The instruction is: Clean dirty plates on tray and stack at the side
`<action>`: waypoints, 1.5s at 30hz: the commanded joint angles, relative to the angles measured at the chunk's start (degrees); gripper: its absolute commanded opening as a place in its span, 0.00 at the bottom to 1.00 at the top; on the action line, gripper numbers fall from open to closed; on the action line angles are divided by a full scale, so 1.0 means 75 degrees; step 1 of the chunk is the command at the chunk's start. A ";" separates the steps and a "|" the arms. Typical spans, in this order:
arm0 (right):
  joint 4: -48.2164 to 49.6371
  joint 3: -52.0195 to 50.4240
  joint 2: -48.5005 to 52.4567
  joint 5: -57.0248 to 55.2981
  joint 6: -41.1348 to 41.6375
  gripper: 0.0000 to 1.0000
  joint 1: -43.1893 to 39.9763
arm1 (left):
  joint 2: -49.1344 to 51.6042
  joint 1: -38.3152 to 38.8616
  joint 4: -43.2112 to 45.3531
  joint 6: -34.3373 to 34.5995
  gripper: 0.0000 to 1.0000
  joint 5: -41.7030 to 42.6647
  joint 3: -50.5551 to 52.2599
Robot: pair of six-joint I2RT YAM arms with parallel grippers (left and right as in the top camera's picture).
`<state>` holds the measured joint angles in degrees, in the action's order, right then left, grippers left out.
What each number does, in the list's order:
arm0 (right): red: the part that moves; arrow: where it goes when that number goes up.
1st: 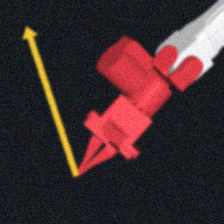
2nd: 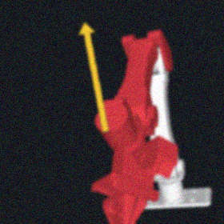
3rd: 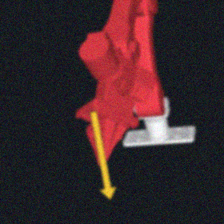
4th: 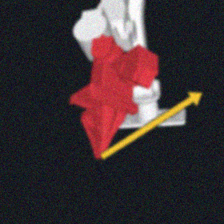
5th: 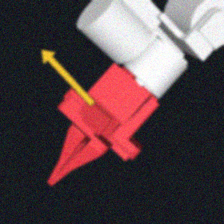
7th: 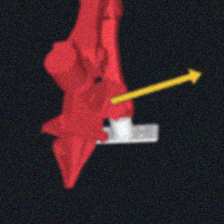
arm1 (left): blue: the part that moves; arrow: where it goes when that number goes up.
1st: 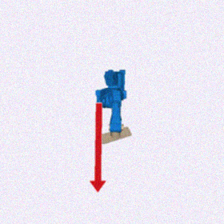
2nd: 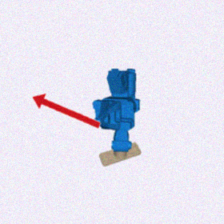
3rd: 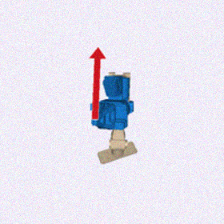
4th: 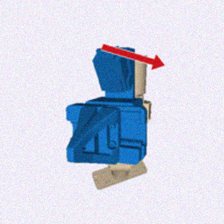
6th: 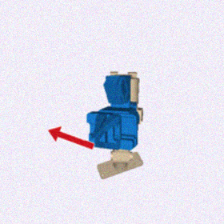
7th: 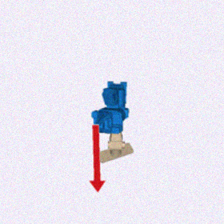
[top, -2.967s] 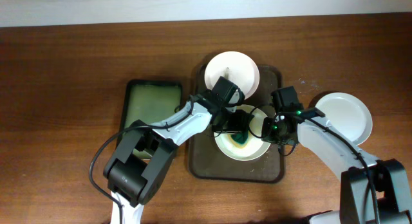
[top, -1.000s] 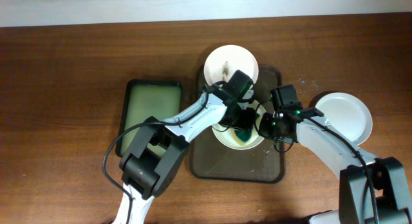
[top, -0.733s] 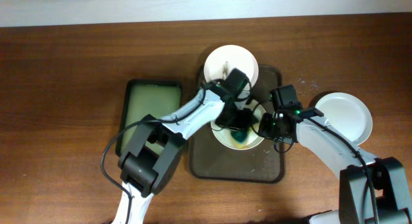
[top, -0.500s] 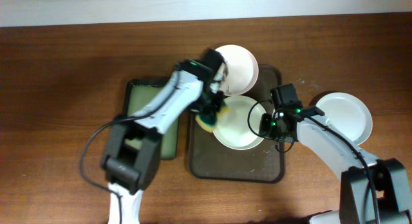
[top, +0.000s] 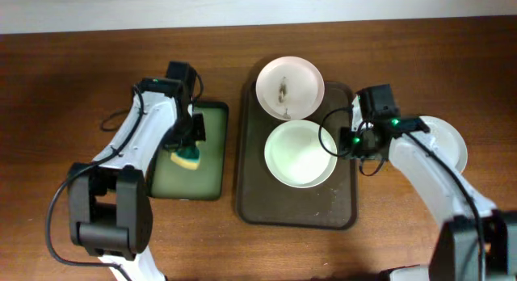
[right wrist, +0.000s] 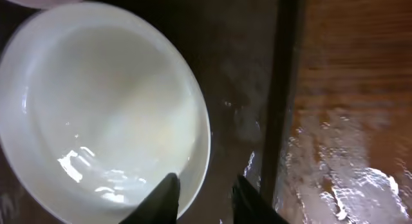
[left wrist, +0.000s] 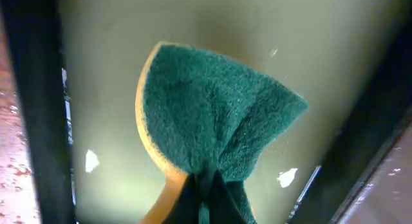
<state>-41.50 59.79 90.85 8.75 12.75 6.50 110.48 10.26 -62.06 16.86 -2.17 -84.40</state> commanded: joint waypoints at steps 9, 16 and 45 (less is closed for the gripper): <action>0.0294 0.0134 0.1582 0.0705 -0.0813 0.04 -0.0178 | -0.1539 0.0009 -0.0105 -0.0443 0.47 0.0804 -0.0510; -0.0965 0.0662 -0.0300 -0.2011 -0.0207 0.04 0.0720 | -0.2174 0.0009 -0.0102 -0.0437 0.98 0.0804 -0.0510; -0.1547 0.0676 -0.1224 -1.0891 0.1023 0.04 0.6988 | -0.2174 0.0009 -0.0102 -0.0437 0.99 0.0801 -0.0510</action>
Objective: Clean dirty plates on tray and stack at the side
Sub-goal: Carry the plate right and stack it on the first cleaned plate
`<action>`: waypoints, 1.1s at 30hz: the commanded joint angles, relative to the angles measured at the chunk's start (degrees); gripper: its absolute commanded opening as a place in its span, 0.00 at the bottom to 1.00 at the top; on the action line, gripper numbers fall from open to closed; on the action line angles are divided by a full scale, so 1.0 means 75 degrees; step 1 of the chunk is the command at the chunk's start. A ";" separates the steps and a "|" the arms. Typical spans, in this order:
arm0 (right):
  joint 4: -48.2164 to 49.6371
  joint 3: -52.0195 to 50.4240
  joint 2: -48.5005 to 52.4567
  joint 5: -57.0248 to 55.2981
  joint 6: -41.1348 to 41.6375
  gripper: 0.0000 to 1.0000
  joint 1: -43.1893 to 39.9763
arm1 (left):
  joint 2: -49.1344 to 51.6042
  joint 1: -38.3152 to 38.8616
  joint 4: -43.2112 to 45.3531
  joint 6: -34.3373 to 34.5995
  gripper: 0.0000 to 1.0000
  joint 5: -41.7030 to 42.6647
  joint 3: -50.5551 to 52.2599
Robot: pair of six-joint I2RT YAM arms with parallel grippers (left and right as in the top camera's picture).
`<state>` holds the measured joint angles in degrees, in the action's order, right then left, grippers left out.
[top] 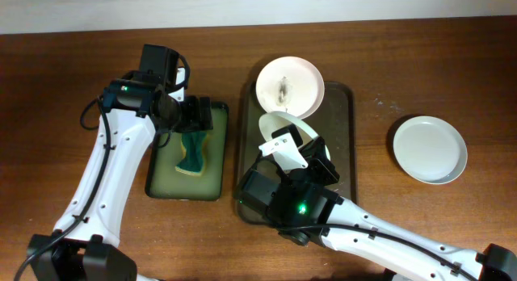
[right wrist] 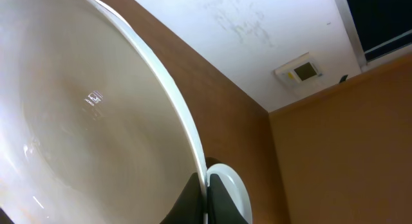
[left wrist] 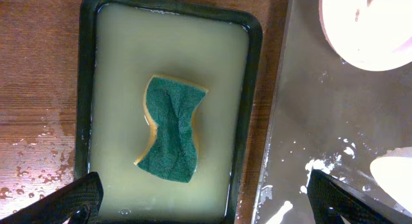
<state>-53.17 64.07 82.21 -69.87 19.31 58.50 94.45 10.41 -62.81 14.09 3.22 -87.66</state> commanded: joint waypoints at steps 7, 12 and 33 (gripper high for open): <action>0.0003 0.0105 -0.0073 -0.0405 0.0149 0.04 0.0047 | -0.0038 -0.0012 -0.0003 -0.0067 0.99 0.0079 -0.0076; 0.0026 0.0105 -0.0073 -0.0399 0.0152 0.04 0.0041 | -0.0038 -0.0012 0.0000 -0.0067 0.99 0.0079 -0.0076; 0.0201 0.0417 -0.0137 1.0908 -0.1658 0.04 -0.8696 | -0.0038 -0.0012 -0.0003 -0.0067 0.99 0.0079 -0.0076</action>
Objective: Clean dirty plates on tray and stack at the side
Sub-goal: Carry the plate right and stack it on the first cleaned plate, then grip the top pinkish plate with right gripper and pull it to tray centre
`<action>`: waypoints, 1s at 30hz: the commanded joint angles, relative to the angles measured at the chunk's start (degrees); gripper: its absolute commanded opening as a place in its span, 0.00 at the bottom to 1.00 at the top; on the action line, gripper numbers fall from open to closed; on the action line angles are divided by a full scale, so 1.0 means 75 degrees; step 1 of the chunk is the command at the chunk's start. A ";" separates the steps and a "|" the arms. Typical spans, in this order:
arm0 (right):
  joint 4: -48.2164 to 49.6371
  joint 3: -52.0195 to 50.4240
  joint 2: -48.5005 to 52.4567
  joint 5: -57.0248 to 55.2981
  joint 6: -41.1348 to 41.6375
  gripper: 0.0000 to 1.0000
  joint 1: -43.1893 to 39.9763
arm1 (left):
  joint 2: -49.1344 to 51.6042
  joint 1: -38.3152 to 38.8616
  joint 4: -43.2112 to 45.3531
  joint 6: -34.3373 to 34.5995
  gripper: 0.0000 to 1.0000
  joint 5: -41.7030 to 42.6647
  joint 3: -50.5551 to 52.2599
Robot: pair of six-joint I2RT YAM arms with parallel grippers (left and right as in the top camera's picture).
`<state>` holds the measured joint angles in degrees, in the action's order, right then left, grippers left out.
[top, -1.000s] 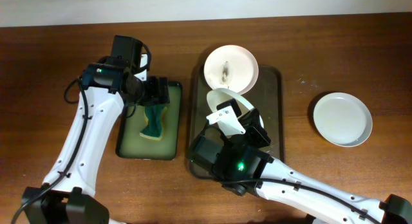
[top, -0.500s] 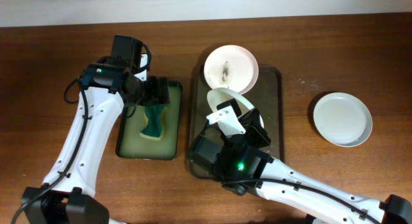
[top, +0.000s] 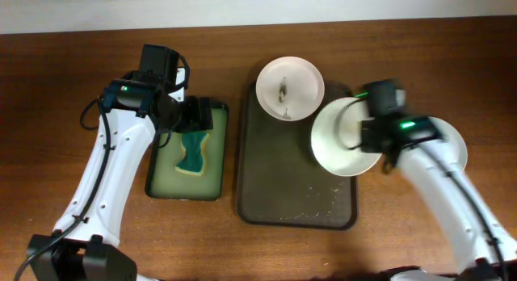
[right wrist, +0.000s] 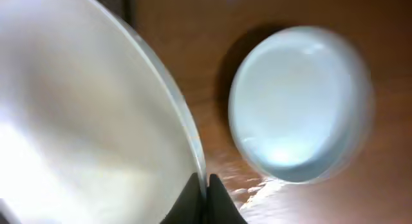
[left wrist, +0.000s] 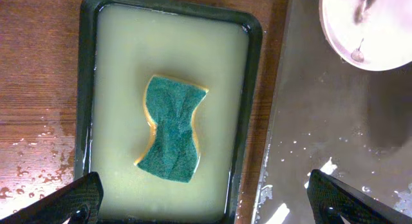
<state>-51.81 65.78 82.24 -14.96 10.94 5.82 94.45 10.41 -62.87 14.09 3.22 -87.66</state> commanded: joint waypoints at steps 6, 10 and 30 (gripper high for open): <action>0.0323 0.0187 0.0539 0.3503 0.1227 0.04 -0.5569 | -0.0038 -0.0012 0.0009 -0.0067 0.99 0.0079 -0.0076; 0.0688 0.0187 0.1469 0.3544 0.1411 0.04 -0.6790 | -0.0038 -0.0012 0.0006 -0.0067 0.99 0.0082 -0.0076; 0.2055 0.2652 0.2964 0.1955 -0.1011 0.63 0.0204 | -0.0038 -0.0012 0.0006 -0.0067 0.99 0.0079 -0.0076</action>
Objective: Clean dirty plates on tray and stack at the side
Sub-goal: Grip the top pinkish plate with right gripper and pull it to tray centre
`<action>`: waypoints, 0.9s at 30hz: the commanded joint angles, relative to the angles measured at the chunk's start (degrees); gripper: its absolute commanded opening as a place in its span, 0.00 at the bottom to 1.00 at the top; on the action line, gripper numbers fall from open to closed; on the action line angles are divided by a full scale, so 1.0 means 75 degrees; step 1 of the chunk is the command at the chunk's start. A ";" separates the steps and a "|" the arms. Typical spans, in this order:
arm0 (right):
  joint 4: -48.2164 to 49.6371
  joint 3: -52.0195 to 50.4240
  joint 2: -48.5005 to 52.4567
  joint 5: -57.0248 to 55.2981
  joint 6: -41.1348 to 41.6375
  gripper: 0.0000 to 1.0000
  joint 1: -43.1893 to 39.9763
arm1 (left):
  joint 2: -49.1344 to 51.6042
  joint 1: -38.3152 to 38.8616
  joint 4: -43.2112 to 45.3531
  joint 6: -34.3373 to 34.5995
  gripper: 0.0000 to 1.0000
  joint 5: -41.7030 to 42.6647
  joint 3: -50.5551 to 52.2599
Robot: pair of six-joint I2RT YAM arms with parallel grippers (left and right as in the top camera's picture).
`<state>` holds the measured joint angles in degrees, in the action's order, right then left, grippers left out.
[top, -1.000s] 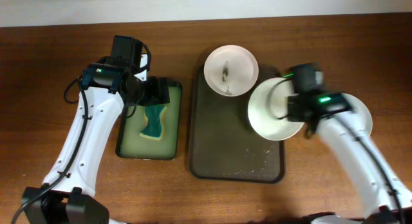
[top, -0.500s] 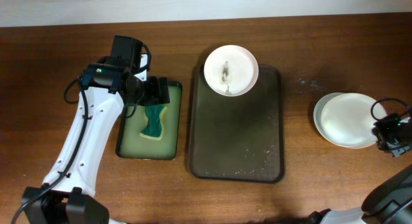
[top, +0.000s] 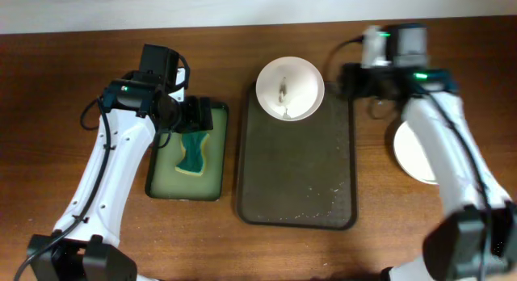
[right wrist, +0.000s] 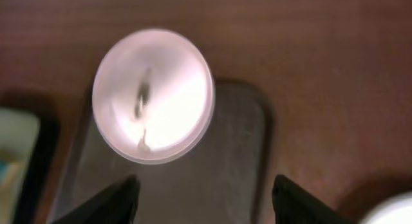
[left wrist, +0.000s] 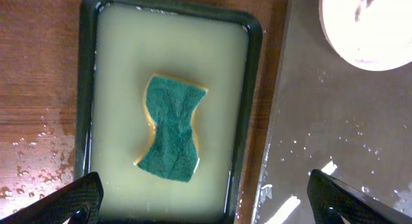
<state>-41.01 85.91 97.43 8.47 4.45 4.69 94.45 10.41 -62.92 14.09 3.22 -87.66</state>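
Observation:
One dirty white plate (top: pixel 290 87) with dark smears sits at the far end of the brown tray (top: pixel 295 176); the right wrist view shows the plate (right wrist: pixel 153 95) too. My right gripper (top: pixel 349 77) hangs open and empty just right of it, its jaws (right wrist: pixel 206 201) wide apart above the tray (right wrist: pixel 193 172). White clean plates (top: pixel 414 156) lie on the table to the right, partly hidden by my right arm. My left gripper (left wrist: pixel 206 201) is open above the basin, high over the green sponge (left wrist: pixel 170 127).
A dark basin (top: pixel 186 180) of yellowish soapy water stands left of the tray and holds the sponge (top: pixel 194 152). Water drops and suds streak the tray floor (left wrist: pixel 322 172). Bare wooden table (top: pixel 452 224) lies in front of the plates at the right.
My right gripper was shut on the white plate's rim over the tray's right edge. Now it is open and empty near the dirty plate, and that plate lies at the right. Left arm unchanged.
First my left gripper was shut on the sponge in the basin and my right was at the rim of the near plate on the tray. Then the sponge lay loose, and my right gripper held that plate tilted. Then it was beside the side plate, where it now rests.

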 commanded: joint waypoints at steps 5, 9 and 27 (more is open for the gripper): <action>0.2375 -0.0029 0.2535 -0.0434 -0.0140 0.55 0.0417 | -0.0038 -0.0012 0.0012 -0.0067 0.99 0.0082 -0.0076; 0.2984 -0.0029 0.3337 0.0111 0.0067 0.55 0.0423 | -0.0038 -0.0012 0.0012 -0.0067 0.99 0.0079 -0.0076; -0.2716 0.0105 0.0318 0.0003 0.1049 0.04 0.0221 | -0.0038 -0.0012 0.0012 -0.0067 0.99 0.0079 -0.0076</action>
<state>-56.45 86.26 103.15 9.13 11.79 6.52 94.45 10.41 -62.83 14.09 3.20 -87.66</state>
